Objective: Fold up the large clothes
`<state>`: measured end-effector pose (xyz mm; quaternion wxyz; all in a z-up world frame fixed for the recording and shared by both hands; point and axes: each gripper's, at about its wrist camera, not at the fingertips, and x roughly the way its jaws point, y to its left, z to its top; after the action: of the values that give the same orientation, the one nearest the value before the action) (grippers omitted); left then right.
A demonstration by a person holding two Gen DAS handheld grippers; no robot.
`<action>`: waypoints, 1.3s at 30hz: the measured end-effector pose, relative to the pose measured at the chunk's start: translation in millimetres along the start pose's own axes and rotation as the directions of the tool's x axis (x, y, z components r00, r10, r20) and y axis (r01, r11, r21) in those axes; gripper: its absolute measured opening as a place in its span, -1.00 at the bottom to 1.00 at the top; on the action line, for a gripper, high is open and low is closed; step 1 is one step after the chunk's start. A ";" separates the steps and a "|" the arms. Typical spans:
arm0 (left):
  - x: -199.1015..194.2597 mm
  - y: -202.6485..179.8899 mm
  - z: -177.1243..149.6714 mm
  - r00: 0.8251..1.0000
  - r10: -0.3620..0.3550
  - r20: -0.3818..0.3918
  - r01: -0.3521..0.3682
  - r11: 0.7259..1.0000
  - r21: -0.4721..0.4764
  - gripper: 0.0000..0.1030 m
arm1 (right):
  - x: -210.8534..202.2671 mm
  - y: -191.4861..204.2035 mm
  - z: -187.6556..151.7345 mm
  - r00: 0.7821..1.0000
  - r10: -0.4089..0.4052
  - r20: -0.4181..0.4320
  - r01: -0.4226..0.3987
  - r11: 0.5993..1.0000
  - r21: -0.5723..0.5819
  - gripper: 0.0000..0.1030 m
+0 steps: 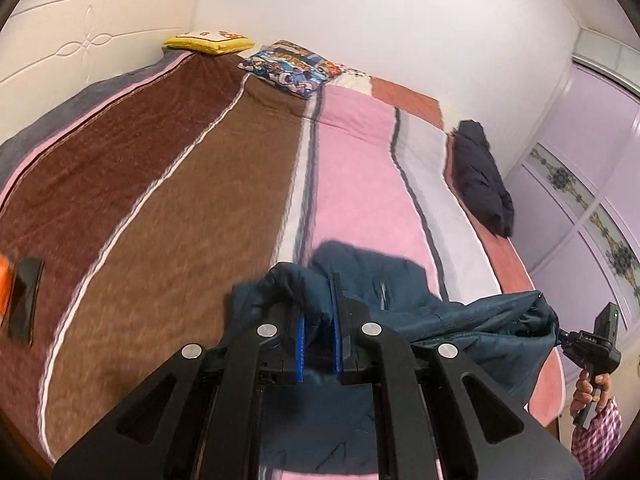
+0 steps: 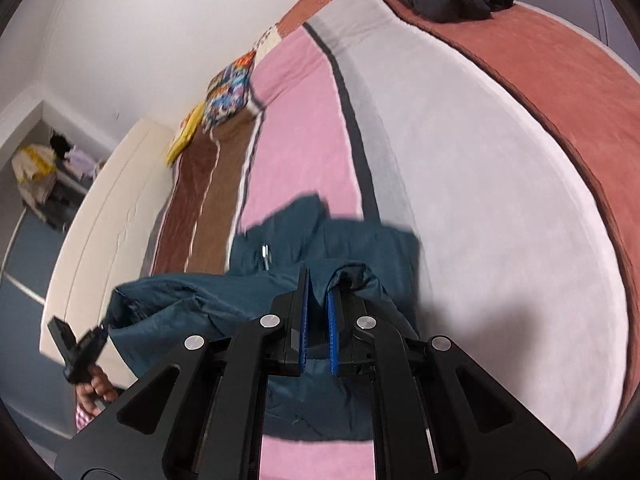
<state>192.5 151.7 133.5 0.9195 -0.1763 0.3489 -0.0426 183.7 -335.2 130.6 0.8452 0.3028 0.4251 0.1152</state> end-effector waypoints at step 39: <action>283.2 51.8 48.6 0.957 0.194 -0.215 -0.220 0.969 -0.108 -0.55 | 257.0 -83.6 107.5 0.971 -0.204 -0.126 0.219 0.969 0.116 -0.67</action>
<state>435.4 157.4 -28.6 0.8648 -0.1934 0.4595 0.0593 420.5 -329.5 -38.2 0.8057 0.3028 0.5088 0.0136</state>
